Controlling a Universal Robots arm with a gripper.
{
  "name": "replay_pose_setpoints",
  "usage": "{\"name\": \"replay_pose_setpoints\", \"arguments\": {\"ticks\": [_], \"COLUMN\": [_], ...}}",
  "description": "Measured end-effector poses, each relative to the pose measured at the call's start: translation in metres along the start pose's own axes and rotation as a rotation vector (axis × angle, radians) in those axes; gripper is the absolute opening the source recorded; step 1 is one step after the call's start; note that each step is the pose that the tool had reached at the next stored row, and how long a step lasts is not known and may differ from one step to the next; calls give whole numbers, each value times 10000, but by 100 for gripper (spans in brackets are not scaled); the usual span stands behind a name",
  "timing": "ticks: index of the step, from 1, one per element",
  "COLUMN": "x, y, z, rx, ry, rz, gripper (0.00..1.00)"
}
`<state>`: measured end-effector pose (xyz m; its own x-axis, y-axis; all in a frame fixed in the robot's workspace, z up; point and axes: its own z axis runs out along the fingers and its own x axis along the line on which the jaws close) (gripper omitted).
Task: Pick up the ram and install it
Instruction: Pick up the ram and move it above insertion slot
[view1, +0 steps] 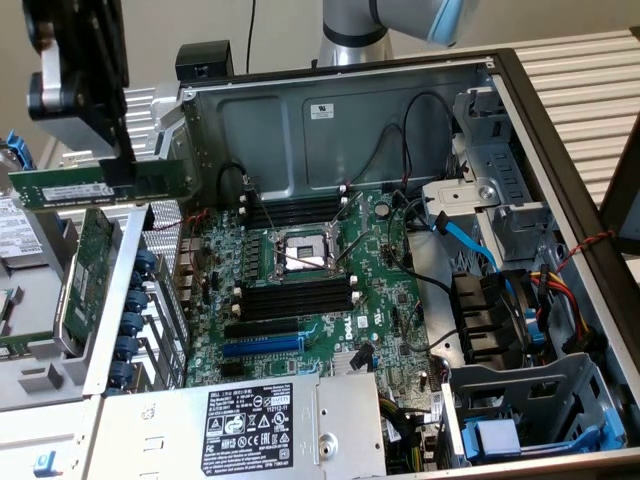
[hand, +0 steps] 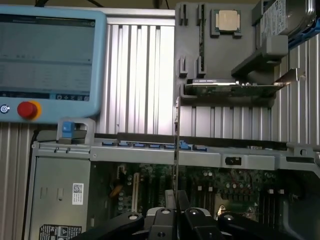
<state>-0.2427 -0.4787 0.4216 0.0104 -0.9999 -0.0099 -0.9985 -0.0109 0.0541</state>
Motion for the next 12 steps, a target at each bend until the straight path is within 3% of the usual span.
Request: {"name": "replay_pose_setpoints", "arguments": {"ticks": [7, 12], "x": [0, -43], "y": [-326, -473], "z": [-26, -34], "rx": [0, 40], "ry": [20, 132], "rz": [2, 7], "gripper": [13, 13]}}
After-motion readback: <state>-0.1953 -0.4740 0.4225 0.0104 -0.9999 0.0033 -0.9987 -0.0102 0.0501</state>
